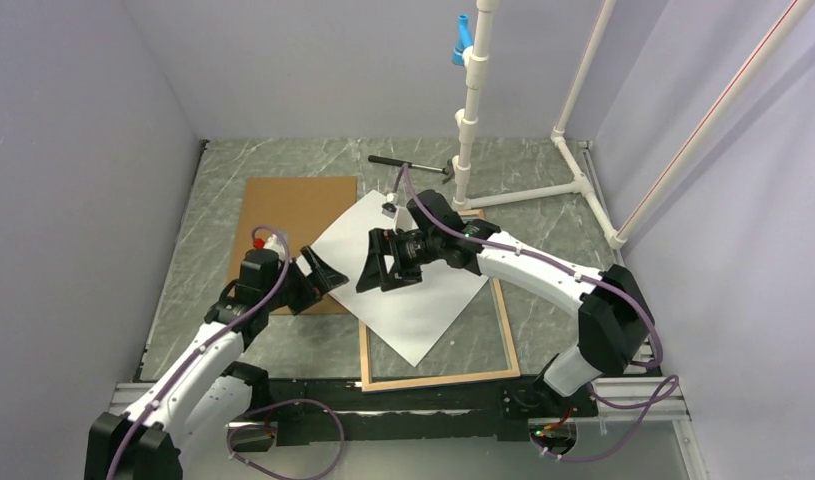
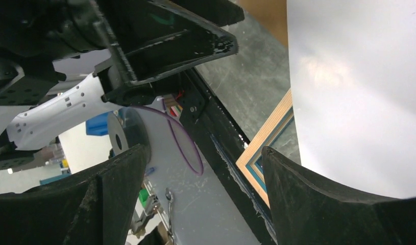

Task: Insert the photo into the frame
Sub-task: Turn over the photo from the photo frame.

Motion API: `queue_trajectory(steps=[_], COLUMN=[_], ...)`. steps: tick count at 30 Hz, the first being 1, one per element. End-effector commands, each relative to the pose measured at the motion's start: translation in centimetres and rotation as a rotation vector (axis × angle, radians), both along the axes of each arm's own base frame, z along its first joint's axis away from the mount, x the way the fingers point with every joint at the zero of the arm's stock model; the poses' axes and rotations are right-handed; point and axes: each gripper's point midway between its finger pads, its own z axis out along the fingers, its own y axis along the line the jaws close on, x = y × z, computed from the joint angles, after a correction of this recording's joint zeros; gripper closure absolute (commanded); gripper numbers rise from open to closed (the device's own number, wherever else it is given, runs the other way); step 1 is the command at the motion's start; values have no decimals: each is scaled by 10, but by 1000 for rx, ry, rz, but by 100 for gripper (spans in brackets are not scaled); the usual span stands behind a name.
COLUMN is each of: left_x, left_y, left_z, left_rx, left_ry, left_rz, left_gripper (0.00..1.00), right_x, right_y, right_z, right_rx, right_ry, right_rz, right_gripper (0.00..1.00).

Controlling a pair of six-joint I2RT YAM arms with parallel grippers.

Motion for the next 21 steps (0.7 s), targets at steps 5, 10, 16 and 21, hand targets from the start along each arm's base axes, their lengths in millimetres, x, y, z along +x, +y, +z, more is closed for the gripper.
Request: queue_trajectory(steps=[5, 10, 16, 21], left_x=[-6, -5, 2, 10], left_y=[-4, -15, -23, -26], left_z=[-26, -40, -49, -48], left_rx=[-24, -140, -206, -227], left_ry=[99, 101, 92, 77], left_rz=[-19, -9, -3, 2], left_gripper=[3, 13, 22, 28], right_x=[34, 49, 59, 63], right_y=[-26, -50, -68, -75], right_z=[20, 14, 11, 10], right_rx=[12, 35, 36, 27], right_ry=[-121, -93, -90, -94], right_rz=[-87, -145, -191, -204], right_gripper=[14, 14, 14, 15])
